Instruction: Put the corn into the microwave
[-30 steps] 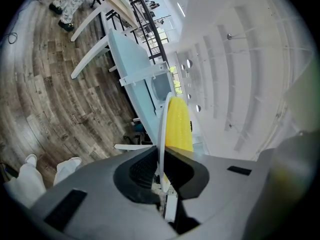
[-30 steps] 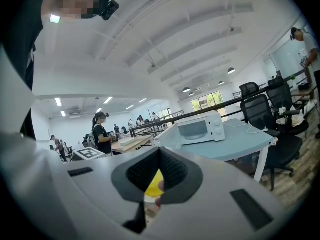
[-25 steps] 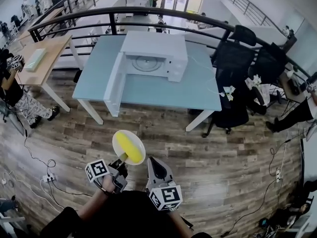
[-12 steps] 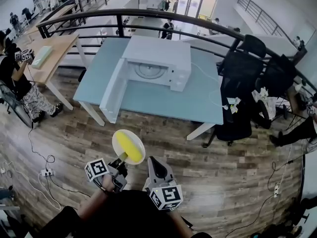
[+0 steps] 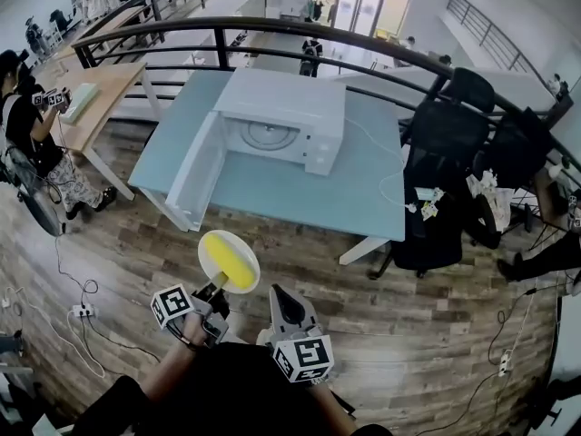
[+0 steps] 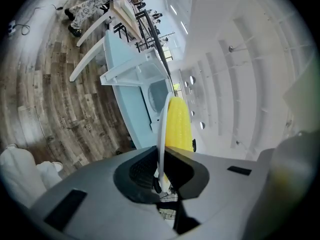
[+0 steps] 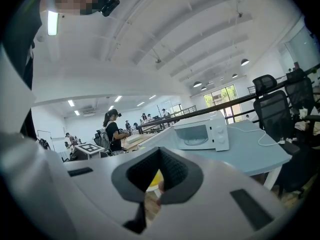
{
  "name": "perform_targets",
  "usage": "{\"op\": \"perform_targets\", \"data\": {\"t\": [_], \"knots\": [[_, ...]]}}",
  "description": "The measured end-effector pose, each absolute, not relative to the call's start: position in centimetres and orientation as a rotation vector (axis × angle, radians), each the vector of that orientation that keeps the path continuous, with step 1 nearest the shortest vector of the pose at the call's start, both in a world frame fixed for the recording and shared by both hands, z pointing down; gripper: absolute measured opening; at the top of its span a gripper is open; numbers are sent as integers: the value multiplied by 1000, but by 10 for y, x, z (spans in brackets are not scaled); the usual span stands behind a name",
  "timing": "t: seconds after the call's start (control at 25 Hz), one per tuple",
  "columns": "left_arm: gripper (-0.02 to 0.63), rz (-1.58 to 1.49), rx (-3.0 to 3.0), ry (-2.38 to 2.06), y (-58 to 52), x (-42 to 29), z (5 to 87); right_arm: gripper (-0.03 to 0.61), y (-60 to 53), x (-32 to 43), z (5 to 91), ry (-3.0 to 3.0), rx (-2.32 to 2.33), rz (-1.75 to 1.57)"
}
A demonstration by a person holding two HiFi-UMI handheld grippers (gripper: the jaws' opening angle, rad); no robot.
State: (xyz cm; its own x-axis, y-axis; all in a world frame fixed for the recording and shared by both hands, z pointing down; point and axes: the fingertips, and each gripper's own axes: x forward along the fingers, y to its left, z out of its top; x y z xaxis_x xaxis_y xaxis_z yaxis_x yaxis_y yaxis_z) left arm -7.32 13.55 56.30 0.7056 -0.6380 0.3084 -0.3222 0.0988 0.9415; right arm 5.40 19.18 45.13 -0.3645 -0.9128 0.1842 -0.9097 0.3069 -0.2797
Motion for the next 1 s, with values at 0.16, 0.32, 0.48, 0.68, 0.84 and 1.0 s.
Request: {"op": "perform_targets", "data": {"t": [0.16,0.32,0.48,0.68,0.84,1.0], "knots": [[26,-297,1500,-841,130,-61,564,8,187,68,454,2542,-1742,-532],[26,-305,1487,-844,129,-50,565,8,186,78,455,2546,-1730,-528],[26,-312,1489,-846,125,-43,563,8,184,88,455,2539,-1734,-531],[26,-319,1487,-850,121,-38,562,8,183,96,456,2524,-1742,-535],[26,-321,1481,-859,115,-35,565,8,181,103,459,2521,-1752,-538],[26,-322,1476,-862,108,-30,570,8,177,113,461,2509,-1774,-534]]}}
